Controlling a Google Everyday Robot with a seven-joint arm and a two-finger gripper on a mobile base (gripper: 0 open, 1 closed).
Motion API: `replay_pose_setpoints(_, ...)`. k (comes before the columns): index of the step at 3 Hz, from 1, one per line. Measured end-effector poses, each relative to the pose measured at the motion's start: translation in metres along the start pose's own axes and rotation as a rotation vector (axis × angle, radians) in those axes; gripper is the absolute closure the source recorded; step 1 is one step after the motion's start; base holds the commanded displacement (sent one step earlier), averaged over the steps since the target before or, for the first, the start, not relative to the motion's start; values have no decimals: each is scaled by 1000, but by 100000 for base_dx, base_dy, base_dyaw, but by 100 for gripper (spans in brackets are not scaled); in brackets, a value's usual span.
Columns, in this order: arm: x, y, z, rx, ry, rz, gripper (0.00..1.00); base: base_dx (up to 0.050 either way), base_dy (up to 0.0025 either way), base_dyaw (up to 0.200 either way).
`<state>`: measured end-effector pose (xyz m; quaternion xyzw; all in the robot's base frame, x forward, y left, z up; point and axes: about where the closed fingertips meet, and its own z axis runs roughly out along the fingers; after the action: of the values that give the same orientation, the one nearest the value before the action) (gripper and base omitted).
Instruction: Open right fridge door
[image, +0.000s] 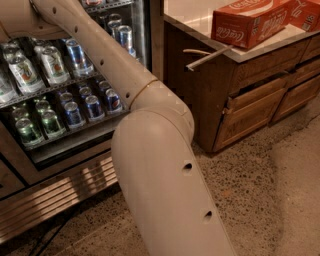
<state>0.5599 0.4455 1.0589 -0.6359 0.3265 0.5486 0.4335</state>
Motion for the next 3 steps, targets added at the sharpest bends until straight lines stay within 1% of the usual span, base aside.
replay_pose_setpoints(3,3,0,-4,-8,-5,6,0,0,0,0)
